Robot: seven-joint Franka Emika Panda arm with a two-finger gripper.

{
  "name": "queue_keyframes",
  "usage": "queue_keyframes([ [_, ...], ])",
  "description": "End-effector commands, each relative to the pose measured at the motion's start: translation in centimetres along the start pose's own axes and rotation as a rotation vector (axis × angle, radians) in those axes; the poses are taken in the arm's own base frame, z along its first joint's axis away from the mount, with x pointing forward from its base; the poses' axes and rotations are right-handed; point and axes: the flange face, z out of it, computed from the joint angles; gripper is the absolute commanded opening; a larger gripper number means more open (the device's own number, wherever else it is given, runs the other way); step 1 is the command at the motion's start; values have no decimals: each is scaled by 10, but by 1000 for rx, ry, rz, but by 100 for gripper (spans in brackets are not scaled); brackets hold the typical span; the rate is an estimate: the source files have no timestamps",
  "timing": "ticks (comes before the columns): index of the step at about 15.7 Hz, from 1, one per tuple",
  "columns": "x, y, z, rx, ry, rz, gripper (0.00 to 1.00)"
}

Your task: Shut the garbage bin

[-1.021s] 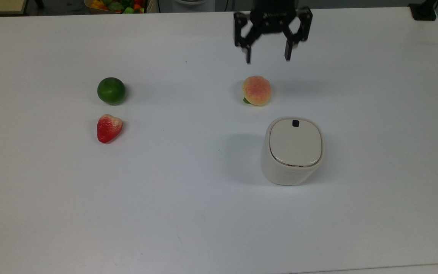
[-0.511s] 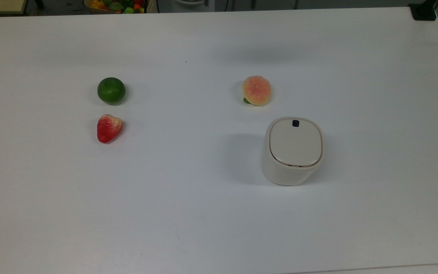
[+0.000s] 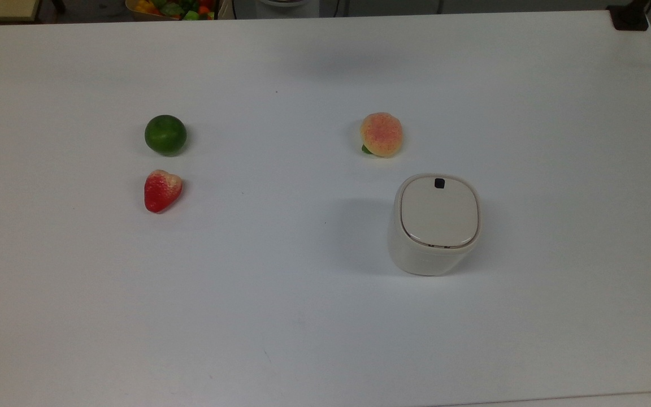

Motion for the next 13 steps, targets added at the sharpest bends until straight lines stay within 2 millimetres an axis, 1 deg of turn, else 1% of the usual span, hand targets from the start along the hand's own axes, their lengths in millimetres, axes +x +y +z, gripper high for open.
queue_keyframes([
  [1, 9, 1, 3, 53, 26, -48, 100],
  [2, 17, 0, 9, 70, 36, -79, 100],
  [4, 30, -1, 11, 99, 63, -121, 100],
  [5, 33, 2, 11, 103, 75, -130, 100],
  [8, 37, 7, 10, 121, 102, -191, 100],
  [13, 38, 7, 11, 136, 113, -236, 100],
])
